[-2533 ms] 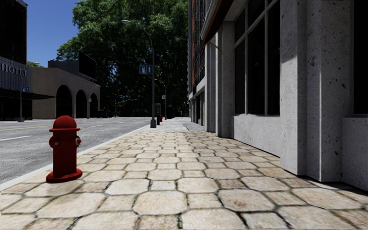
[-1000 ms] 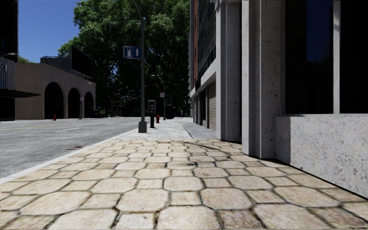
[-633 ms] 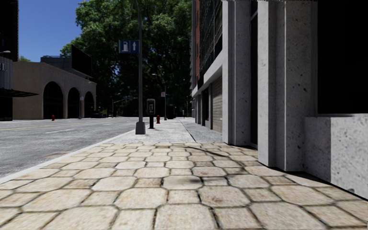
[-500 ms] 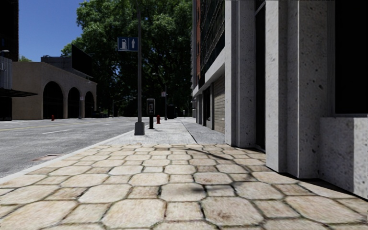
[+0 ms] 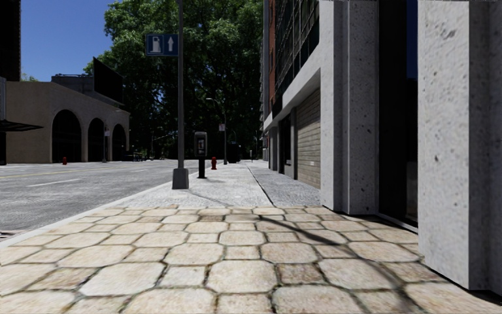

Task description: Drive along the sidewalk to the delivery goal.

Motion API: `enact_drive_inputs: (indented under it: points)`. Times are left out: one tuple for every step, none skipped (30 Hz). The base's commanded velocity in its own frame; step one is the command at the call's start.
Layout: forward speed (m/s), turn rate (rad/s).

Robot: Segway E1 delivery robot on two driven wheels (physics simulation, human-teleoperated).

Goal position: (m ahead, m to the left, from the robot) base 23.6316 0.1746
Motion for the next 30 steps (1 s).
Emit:
enact_drive_inputs:
  points:
    - [2.0,0.0]
    - [2.0,0.0]
    - [2.0,0.0]
    - [2.0,0.0]
    - [2.0,0.0]
    - [2.0,0.0]
    - [2.0,0.0]
    - [2.0,0.0]
    - [2.0,0.0]
    - [2.0,0.0]
    - [2.0,0.0]
    - [2.0,0.0]
    - [2.0,0.0]
    - [2.0,0.0]
    - [2.0,0.0]
    - [2.0,0.0]
    - [2.0,0.0]
    - [2.0,0.0]
    - [2.0,0.0]
    - [2.0,0.0]
    - [2.0,0.0]
    - [2.0,0.0]
    - [2.0,0.0]
    - [2.0,0.0]
    - [2.0,0.0]
    - [2.0,0.0]
    - [2.0,0.0]
    - [2.0,0.0]
    - [2.0,0.0]
    - [2.0,0.0]
